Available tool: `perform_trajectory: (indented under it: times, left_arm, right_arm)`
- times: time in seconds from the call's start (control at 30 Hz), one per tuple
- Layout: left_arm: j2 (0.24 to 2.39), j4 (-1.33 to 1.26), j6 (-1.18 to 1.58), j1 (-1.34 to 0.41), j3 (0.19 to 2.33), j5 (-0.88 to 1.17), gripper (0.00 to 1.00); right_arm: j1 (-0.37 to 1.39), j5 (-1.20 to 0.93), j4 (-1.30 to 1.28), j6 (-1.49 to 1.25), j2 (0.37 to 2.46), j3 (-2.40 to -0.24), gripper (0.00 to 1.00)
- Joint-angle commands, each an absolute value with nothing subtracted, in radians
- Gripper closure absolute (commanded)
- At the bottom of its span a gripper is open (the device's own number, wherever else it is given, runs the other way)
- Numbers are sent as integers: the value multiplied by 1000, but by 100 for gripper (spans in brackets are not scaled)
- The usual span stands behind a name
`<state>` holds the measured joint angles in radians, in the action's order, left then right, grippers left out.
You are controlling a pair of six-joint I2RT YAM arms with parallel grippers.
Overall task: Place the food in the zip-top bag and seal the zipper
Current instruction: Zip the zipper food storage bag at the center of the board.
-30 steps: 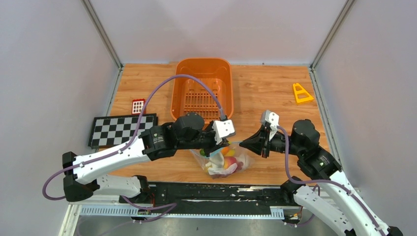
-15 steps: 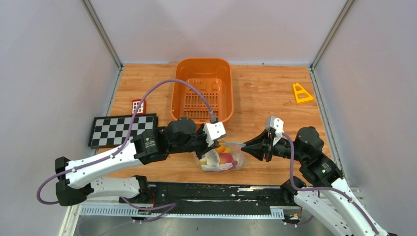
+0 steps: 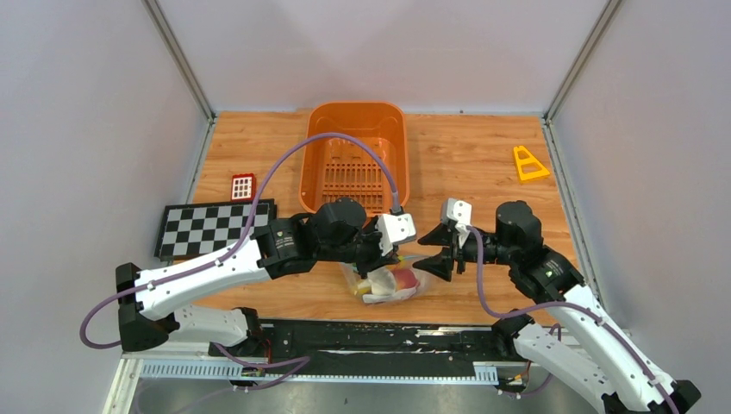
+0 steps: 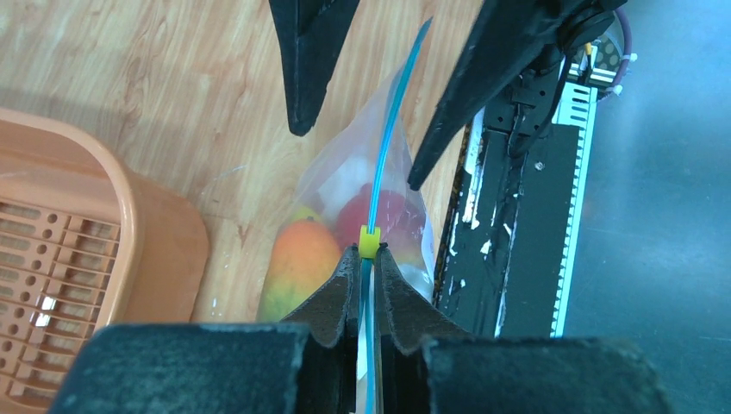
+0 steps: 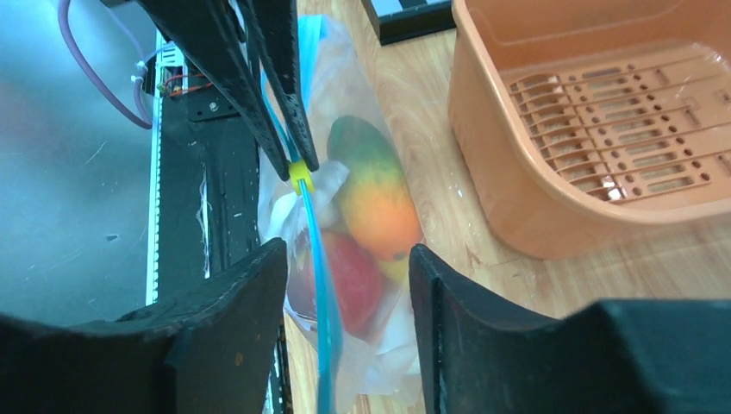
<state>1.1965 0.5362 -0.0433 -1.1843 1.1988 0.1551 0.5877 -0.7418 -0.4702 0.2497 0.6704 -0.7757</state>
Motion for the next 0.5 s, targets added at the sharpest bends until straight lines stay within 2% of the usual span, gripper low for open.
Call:
perform_trajectory:
  times: [0.0,0.13,0.27,0.3,0.47]
  left_arm:
    - [1190,498,-49,-1183,1247,174,100]
    - [1180,498,-46,-1184,1240,163,100]
    - [1169,501,-45,-1184,1228,136,100]
    - [1162,496,-39,-1184,1222,109,98]
    - [1143,436,-25,-1184,1192,73,70]
  right_arm:
    - [587,-795,-464,313,690,-812,49]
    - [587,-830,-444,298,710,-808,69]
    - [588,-842,-437,285,717,-810,99]
    - [587,-843,-430,278,714,-807,100]
    - [588,-859,-384,242,684,-772,100]
